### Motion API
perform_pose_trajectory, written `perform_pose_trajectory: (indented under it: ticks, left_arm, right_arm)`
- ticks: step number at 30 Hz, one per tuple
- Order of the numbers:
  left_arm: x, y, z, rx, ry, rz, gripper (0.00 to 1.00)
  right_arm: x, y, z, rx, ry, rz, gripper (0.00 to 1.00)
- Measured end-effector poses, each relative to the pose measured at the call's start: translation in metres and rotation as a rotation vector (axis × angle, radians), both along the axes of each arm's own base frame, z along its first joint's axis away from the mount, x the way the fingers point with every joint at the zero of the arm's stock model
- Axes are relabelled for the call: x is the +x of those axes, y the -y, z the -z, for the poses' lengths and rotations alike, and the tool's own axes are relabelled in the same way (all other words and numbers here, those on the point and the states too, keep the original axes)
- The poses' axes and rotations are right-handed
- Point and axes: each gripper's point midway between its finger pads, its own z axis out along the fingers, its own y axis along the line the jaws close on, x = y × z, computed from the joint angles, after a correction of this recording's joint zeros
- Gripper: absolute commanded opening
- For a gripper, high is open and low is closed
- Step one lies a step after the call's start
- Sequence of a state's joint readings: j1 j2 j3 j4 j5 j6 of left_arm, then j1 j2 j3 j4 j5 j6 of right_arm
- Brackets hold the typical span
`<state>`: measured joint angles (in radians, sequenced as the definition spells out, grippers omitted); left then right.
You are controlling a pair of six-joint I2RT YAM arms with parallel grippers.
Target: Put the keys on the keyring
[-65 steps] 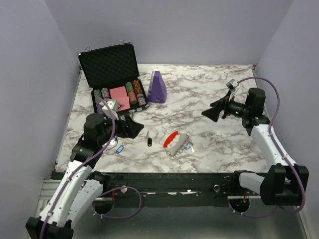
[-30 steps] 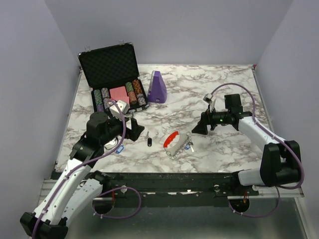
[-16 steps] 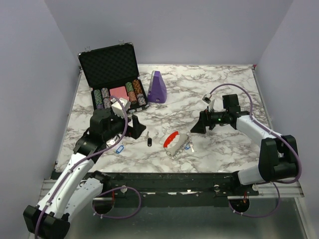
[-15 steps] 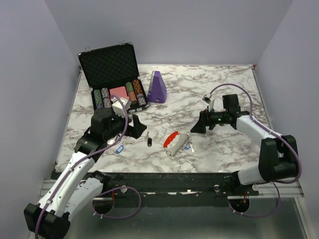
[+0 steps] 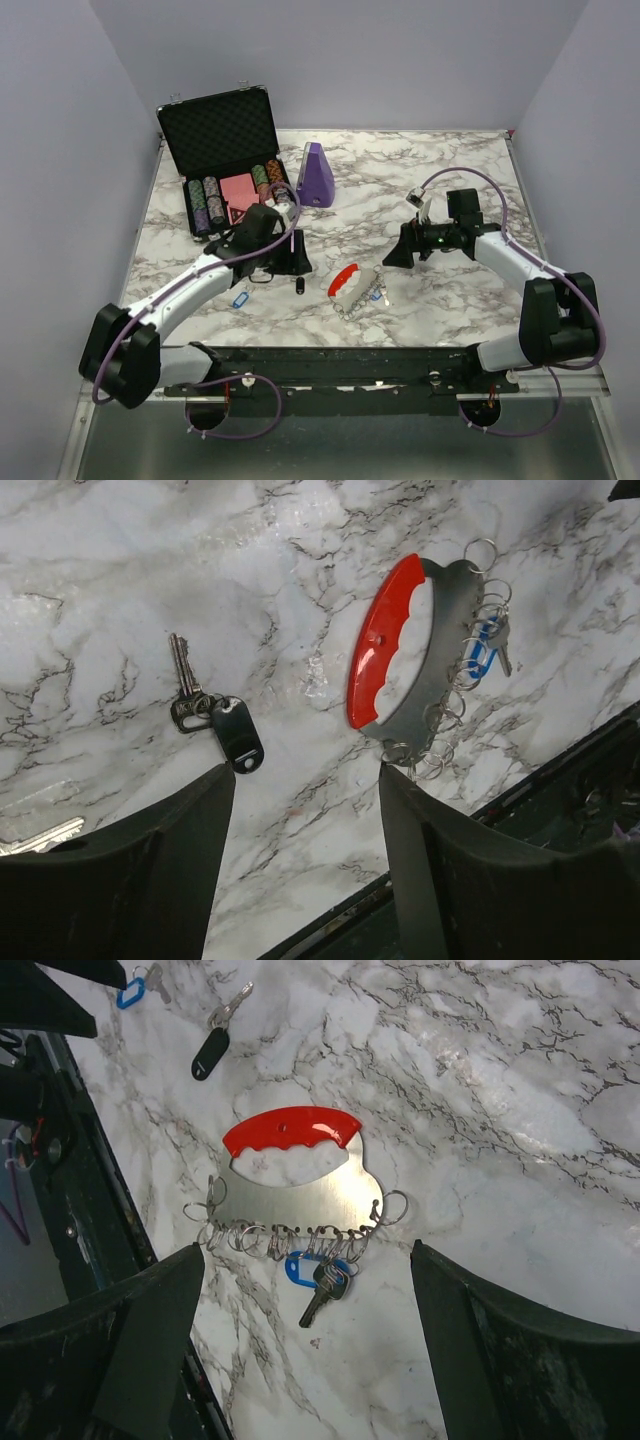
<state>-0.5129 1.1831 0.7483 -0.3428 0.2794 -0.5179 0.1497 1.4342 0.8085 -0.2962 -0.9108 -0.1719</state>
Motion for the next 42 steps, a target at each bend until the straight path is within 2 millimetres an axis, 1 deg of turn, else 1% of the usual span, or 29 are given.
perform_pose_trajectory:
  ticks: [4,10,12,19,25,29,34,42]
  left_arm:
    - [0.009,0.008,0.013,0.073,-0.043,0.029,0.56]
    - [0.024,0.011,0.031,0.177,-0.092,0.077,0.45]
    - [0.027,0.01,0.035,0.207,-0.101,0.093,0.45]
    - [0.026,0.005,0.048,0.286,-0.137,0.167,0.45]
    - [0.02,0.001,0.061,0.324,-0.175,0.21,0.45]
    - [0.022,0.002,0.069,0.339,-0.194,0.222,0.45]
    - [0.026,0.0,0.074,0.347,-0.208,0.222,0.45]
    - [0.031,-0.001,0.073,0.335,-0.208,0.215,0.42]
  right_arm:
    - [0.0,0.0,-0.001,-0.003,0.017,-0.007,0.92]
    - [0.001,0.001,-0.003,-0.006,0.039,-0.017,0.92]
    - [0.001,0.001,-0.003,-0.008,0.046,-0.019,0.92]
    - [0.001,0.001,-0.004,-0.01,0.052,-0.023,0.93]
    - [0.001,0.001,-0.004,-0.011,0.061,-0.026,0.93]
    - [0.001,0.001,-0.004,-0.012,0.063,-0.028,0.93]
    - [0.001,0.001,-0.004,-0.012,0.064,-0.028,0.94]
    - [0.001,0.001,-0.004,-0.012,0.064,-0.028,0.94]
